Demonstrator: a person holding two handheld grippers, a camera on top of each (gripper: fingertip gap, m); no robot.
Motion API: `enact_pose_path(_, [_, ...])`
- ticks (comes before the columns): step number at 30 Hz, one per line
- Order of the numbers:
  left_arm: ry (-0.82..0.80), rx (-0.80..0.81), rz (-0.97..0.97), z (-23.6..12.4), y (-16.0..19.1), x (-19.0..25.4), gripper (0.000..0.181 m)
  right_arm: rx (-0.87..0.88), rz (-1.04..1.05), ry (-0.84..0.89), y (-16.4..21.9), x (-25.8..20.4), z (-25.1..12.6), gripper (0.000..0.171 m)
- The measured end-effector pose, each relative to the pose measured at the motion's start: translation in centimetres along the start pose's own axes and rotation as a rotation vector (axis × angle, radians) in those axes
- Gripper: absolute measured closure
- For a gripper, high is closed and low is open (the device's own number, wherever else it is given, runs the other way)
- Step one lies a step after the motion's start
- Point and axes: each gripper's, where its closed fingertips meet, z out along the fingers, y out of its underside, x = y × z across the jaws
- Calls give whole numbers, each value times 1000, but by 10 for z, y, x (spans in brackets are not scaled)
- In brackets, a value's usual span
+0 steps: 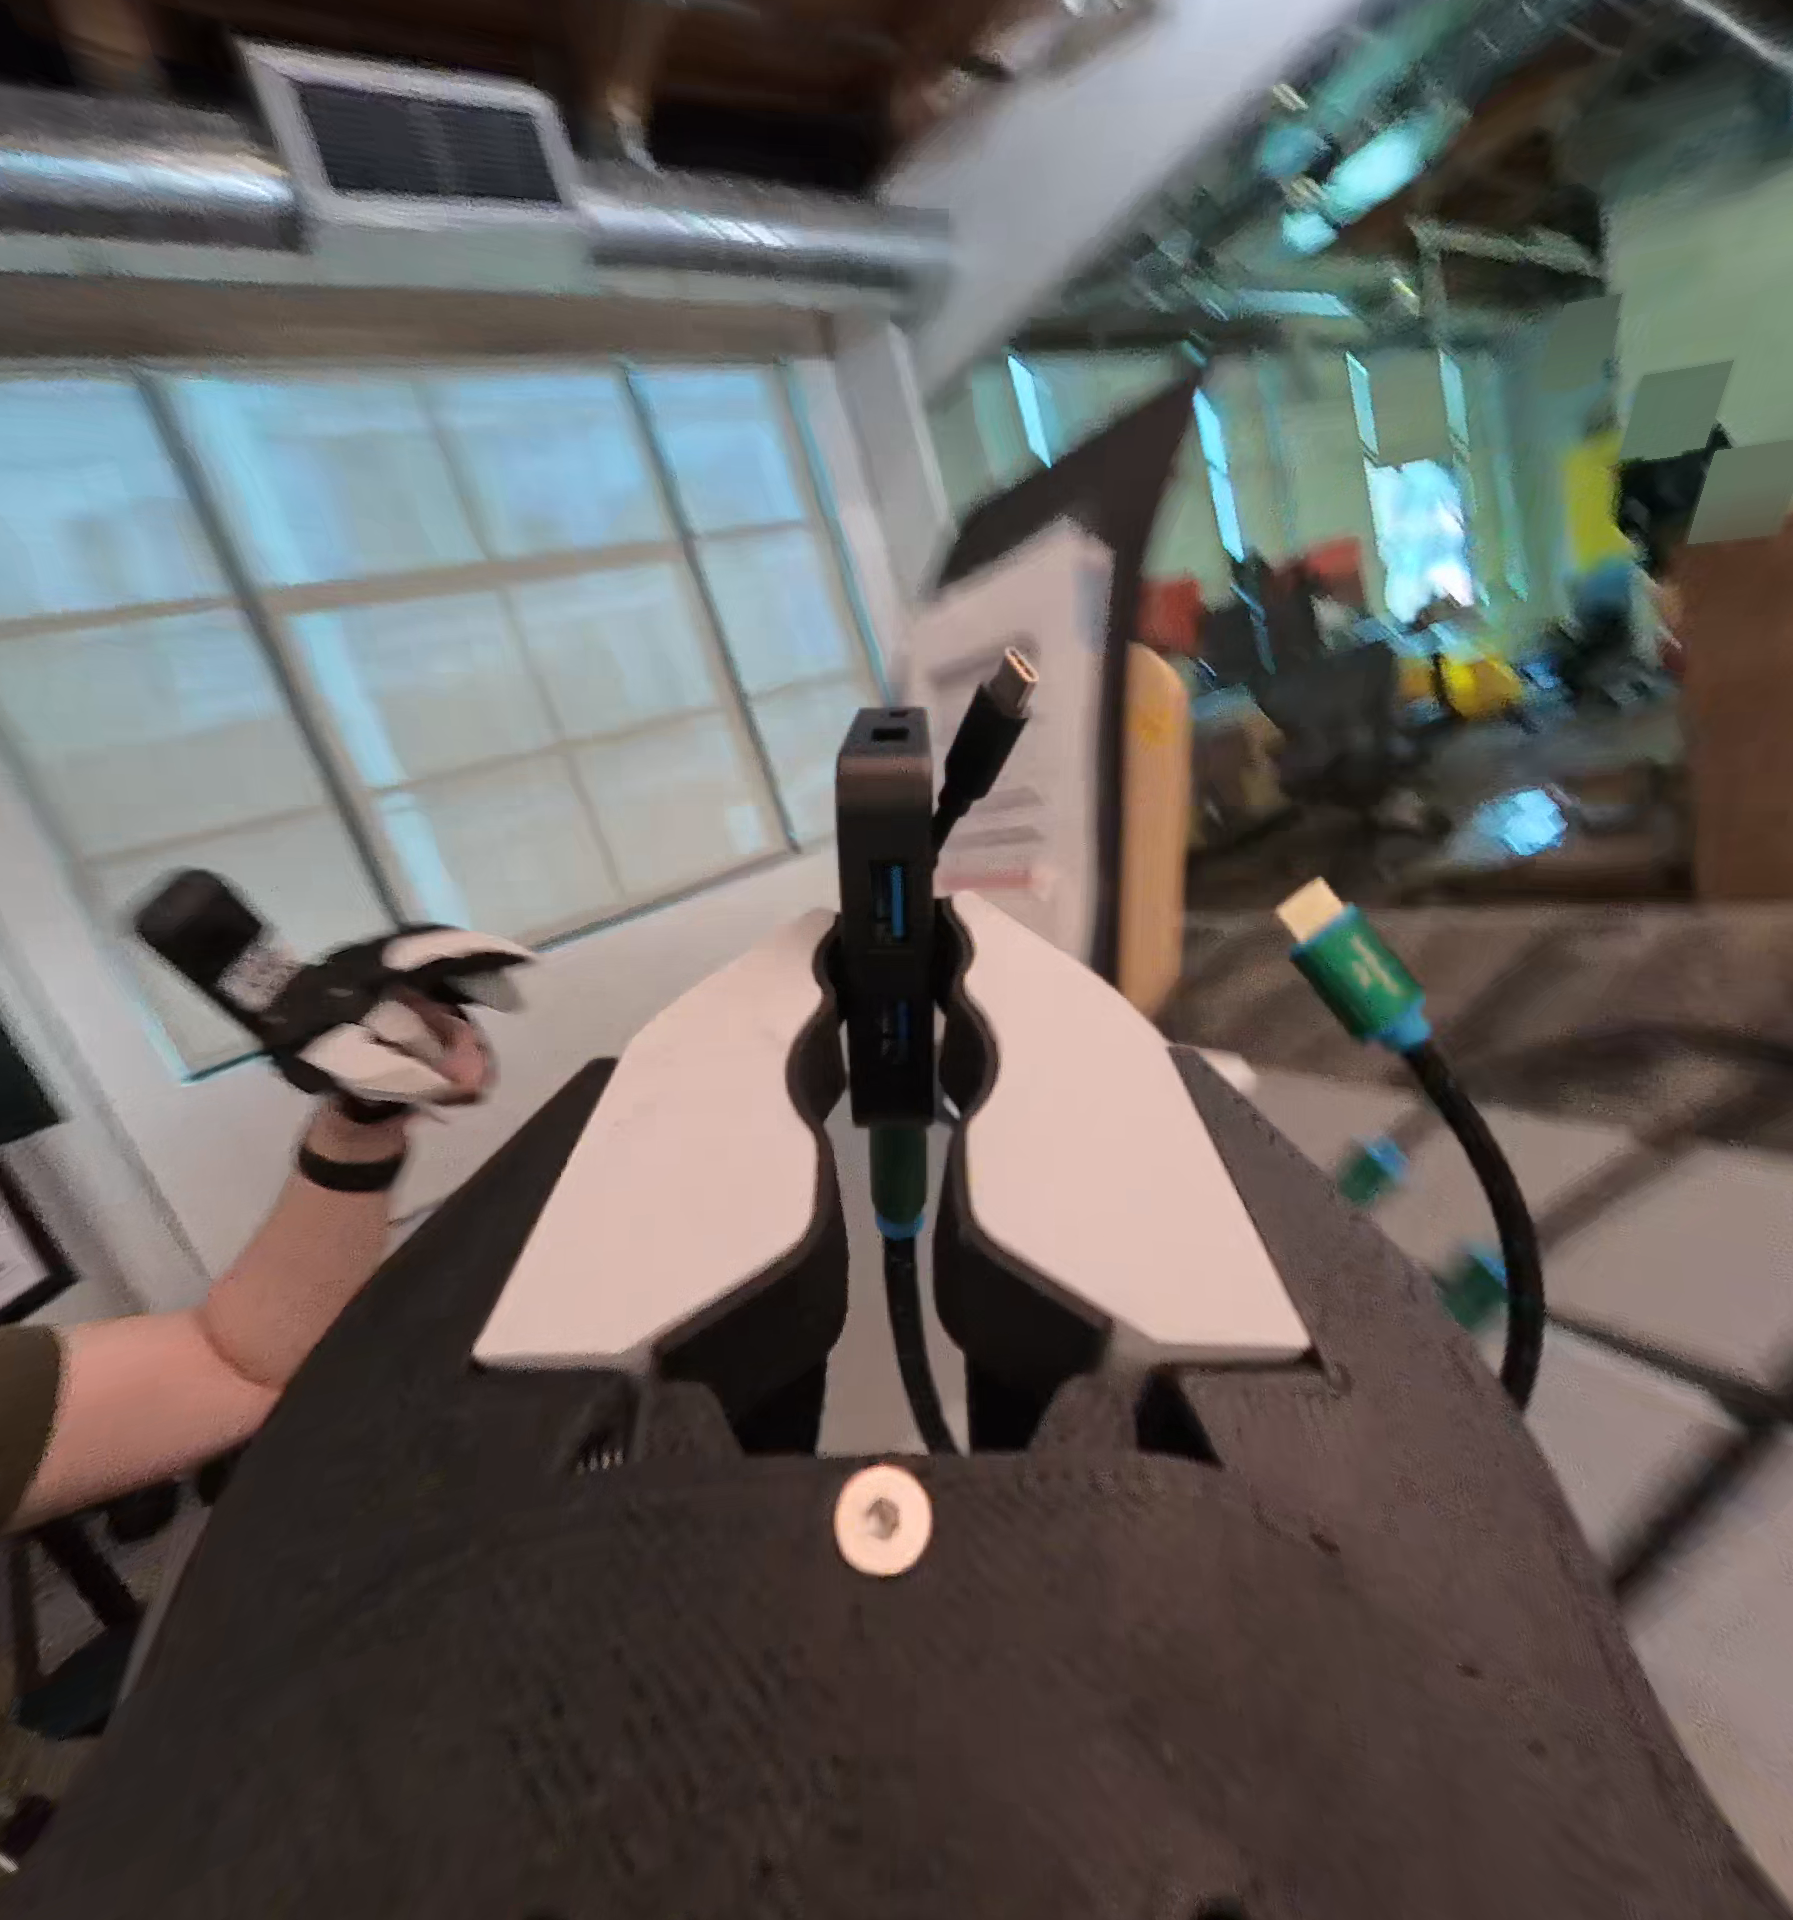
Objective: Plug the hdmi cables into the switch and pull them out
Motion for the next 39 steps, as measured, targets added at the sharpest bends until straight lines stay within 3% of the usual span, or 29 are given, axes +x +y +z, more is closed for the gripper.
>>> enact_pose_path(5, [36,-29,2,7,6,7,110,-141,-36,303,43,77,-22,156])
enact_pose_path(9, [71,-43,-6,10,10,14,111,-281,-15,322,68,82,-14,156])
enact_pose_path(14, [91,-74,16,14,15,21,112,-556,89,323,127,90,3,156])
enact_pose_path(21, [112,-85,23,18,17,27,113,-624,-27,479,136,108,11,153])
enact_pose_path(26, [91,-129,35,15,21,23,111,-699,-133,564,136,117,1,141])
enact_pose_path(32, [-44,-111,-19,-21,7,-21,110,-868,-275,647,112,90,-42,132])
enact_pose_path(36, [-250,-171,-114,-73,17,-76,108,-917,-320,794,91,80,-87,123])
enact_pose_path(39, [-417,-199,-247,-122,33,-120,109,-908,-214,906,89,86,-122,121])
